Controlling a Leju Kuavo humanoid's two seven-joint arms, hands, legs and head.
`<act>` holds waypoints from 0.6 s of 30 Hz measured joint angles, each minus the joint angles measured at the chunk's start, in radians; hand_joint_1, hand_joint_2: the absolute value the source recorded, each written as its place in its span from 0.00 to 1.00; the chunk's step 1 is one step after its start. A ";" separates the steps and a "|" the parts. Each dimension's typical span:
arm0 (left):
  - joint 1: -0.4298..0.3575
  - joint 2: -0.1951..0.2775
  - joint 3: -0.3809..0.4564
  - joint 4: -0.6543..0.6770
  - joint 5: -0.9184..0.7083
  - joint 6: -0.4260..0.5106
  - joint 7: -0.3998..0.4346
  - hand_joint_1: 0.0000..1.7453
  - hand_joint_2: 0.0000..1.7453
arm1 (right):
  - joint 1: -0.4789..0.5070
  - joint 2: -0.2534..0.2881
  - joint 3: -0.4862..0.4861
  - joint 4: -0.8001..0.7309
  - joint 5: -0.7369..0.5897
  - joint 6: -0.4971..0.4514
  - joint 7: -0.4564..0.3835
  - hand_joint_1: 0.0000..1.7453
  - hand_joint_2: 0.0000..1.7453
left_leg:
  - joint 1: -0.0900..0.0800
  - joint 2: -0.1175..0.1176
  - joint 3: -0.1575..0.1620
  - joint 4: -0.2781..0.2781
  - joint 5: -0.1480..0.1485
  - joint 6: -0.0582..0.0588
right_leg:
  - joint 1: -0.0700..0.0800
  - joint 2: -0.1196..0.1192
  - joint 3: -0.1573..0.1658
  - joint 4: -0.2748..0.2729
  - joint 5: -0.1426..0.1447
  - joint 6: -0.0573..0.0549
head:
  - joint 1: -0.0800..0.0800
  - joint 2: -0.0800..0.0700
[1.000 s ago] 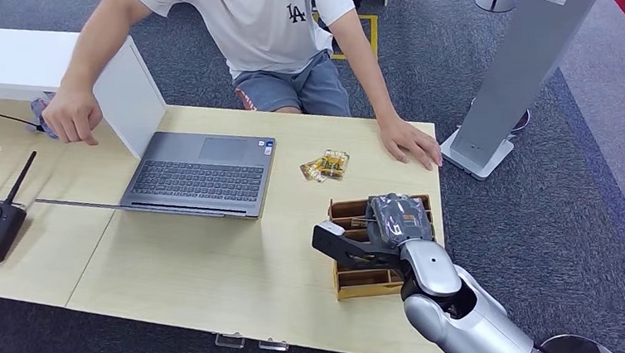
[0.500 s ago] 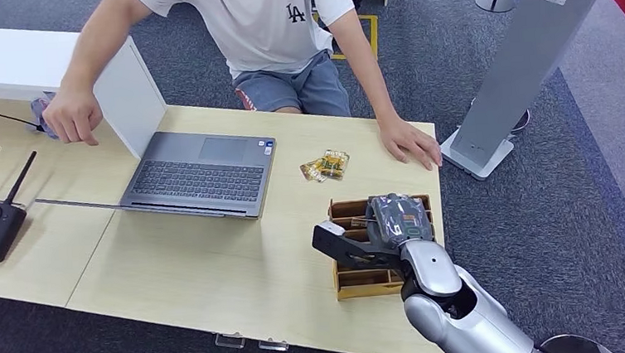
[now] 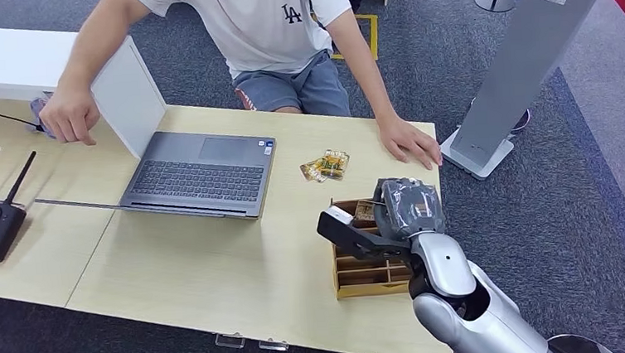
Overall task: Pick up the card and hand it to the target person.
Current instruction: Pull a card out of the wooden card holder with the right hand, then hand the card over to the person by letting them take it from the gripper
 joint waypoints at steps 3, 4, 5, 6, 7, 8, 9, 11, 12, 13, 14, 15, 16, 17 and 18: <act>0.001 0.000 0.000 0.000 0.003 0.000 -0.005 0.00 0.00 | -0.013 -0.017 -0.024 -0.086 0.040 -0.020 -0.004 1.00 1.00 | 0.000 0.000 0.000 0.000 0.000 0.000 | 0.000 0.000 0.000 0.000 0.000 0.000 | 0.000 0.000; 0.002 0.000 0.000 0.000 0.003 0.000 -0.008 0.00 0.00 | -0.017 -0.023 -0.031 -0.115 0.051 -0.030 -0.010 1.00 1.00 | 0.000 0.000 0.000 0.000 0.000 0.000 | 0.000 0.000 0.000 0.000 0.000 0.000 | 0.000 0.000; 0.002 0.000 0.000 0.000 0.003 0.000 -0.010 0.00 0.00 | -0.021 -0.027 -0.039 -0.143 0.060 -0.039 -0.016 1.00 1.00 | 0.000 0.000 0.000 0.000 0.000 0.000 | 0.000 0.000 0.000 0.000 0.000 0.000 | 0.000 0.000; 0.002 0.000 0.000 0.000 0.003 0.000 -0.012 0.00 0.00 | -0.025 -0.032 -0.045 -0.167 0.066 -0.046 -0.021 1.00 1.00 | 0.000 0.000 0.000 0.000 0.000 0.000 | 0.000 0.000 0.000 0.000 0.000 0.000 | 0.000 0.000; 0.002 0.000 0.000 0.000 0.003 -0.001 -0.013 0.00 0.00 | -0.027 -0.035 -0.050 -0.187 0.069 -0.049 -0.024 1.00 1.00 | 0.000 0.000 0.000 0.000 0.000 0.000 | 0.000 0.000 0.000 0.000 0.000 0.000 | 0.000 0.000; 0.002 0.000 0.000 0.000 0.003 -0.001 -0.014 0.00 0.00 | -0.029 -0.039 -0.054 -0.205 0.071 -0.051 -0.025 1.00 1.00 | 0.000 0.000 0.000 0.000 0.000 0.000 | 0.000 0.000 0.000 0.000 0.000 0.000 | 0.000 0.000; 0.002 0.000 0.000 0.000 0.003 -0.001 -0.014 0.00 0.00 | -0.030 -0.042 -0.058 -0.221 0.072 -0.051 -0.027 1.00 1.00 | 0.000 0.000 0.000 0.000 0.000 0.000 | 0.000 0.000 0.000 0.000 0.000 0.000 | 0.000 0.000; 0.002 0.000 0.000 0.000 0.003 -0.001 -0.014 0.00 0.00 | -0.030 -0.048 -0.065 -0.250 0.073 -0.051 -0.028 1.00 1.00 | 0.000 0.000 0.000 0.000 0.000 0.000 | 0.000 0.000 0.000 0.000 0.000 0.000 | 0.000 0.000; 0.002 0.000 0.000 0.000 0.003 -0.001 -0.014 0.00 0.00 | -0.031 -0.051 -0.068 -0.262 0.073 -0.051 -0.028 1.00 1.00 | 0.000 0.000 0.000 0.000 0.000 0.000 | 0.000 0.000 0.000 0.000 0.000 0.000 | 0.000 0.000; 0.002 0.000 0.000 0.000 0.003 -0.001 -0.014 0.00 0.00 | -0.031 -0.053 -0.070 -0.272 0.073 -0.051 -0.028 1.00 1.00 | 0.000 0.000 0.000 0.000 0.000 0.000 | 0.000 0.000 0.000 0.000 0.000 0.000 | 0.000 0.000; 0.002 0.000 0.000 0.000 0.003 -0.001 -0.014 0.00 0.00 | -0.031 -0.055 -0.071 -0.281 0.073 -0.051 -0.028 1.00 1.00 | 0.000 0.000 0.000 0.000 0.000 0.000 | 0.000 0.000 0.000 0.000 0.000 0.000 | 0.000 0.000; 0.002 0.000 0.000 0.000 0.003 -0.001 -0.014 0.00 0.00 | -0.031 -0.057 -0.072 -0.288 0.073 -0.053 -0.030 1.00 1.00 | 0.000 0.000 0.000 0.000 0.000 0.000 | 0.000 0.000 0.000 0.000 0.000 0.000 | 0.000 0.000; 0.002 0.000 0.000 0.000 0.003 -0.001 -0.014 0.00 0.00 | -0.031 -0.059 -0.073 -0.294 0.075 -0.059 -0.037 1.00 1.00 | 0.000 0.000 0.000 0.000 0.000 0.000 | 0.000 0.000 0.000 0.000 0.000 0.000 | 0.000 0.000; 0.002 0.000 0.000 0.000 0.003 -0.002 -0.014 0.00 0.00 | -0.031 -0.061 -0.074 -0.299 0.078 -0.071 -0.048 1.00 1.00 | 0.000 0.000 0.000 0.000 0.000 0.000 | 0.000 0.000 0.000 0.000 0.000 0.000 | 0.000 0.000; 0.002 0.000 0.000 0.000 0.003 -0.003 -0.015 0.00 0.00 | -0.030 -0.061 -0.075 -0.301 0.083 -0.087 -0.065 1.00 1.00 | 0.000 0.000 0.000 0.000 0.000 0.000 | 0.000 0.000 0.000 0.000 0.000 0.000 | 0.000 0.000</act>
